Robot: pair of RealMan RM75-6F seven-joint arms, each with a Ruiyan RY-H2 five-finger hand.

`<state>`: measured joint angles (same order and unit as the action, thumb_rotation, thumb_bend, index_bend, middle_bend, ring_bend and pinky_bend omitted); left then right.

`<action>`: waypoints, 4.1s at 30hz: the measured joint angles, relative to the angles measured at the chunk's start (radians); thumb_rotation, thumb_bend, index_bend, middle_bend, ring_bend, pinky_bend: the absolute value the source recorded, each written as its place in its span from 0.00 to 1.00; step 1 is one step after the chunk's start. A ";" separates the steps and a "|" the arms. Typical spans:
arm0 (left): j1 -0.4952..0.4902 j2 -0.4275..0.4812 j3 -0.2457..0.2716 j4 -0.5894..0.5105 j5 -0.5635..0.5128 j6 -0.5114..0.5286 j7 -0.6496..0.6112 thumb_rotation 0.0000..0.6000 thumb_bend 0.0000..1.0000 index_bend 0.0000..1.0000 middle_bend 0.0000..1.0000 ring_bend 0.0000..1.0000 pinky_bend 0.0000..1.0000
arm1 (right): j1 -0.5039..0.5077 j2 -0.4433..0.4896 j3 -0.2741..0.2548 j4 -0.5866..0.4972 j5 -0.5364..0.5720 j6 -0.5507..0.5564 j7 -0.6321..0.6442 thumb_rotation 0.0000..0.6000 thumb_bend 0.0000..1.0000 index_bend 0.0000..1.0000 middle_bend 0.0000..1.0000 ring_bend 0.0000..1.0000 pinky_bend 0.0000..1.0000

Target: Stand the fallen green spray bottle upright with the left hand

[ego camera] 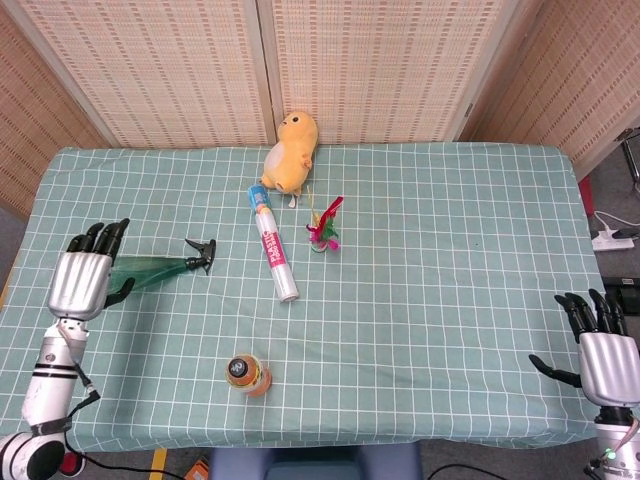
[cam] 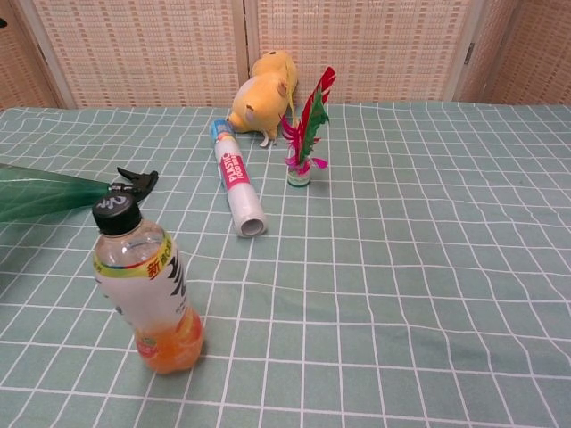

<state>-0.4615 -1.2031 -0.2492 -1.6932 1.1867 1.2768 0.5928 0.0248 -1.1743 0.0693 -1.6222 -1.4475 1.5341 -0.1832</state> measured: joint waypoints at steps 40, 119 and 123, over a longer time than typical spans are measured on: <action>-0.436 -0.442 -0.074 0.379 -0.855 -0.110 0.616 1.00 0.25 0.13 0.24 0.18 0.22 | -0.003 0.002 0.011 -0.006 0.016 -0.011 0.001 1.00 0.00 0.21 0.20 0.00 0.00; -0.353 -0.359 -0.080 0.473 -0.363 -0.010 0.026 1.00 0.38 0.56 0.85 0.54 0.38 | -0.007 -0.004 0.018 -0.006 0.015 -0.002 0.009 1.00 0.00 0.17 0.23 0.00 0.00; -0.313 -0.332 -0.129 0.443 -0.346 0.020 -0.124 1.00 0.38 0.56 0.86 0.55 0.38 | -0.008 -0.007 0.019 -0.005 0.014 0.002 0.003 1.00 0.00 0.17 0.23 0.01 0.00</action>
<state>-0.7746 -1.5349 -0.3780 -1.2500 0.8403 1.2963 0.4692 0.0166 -1.1814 0.0879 -1.6275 -1.4334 1.5363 -0.1799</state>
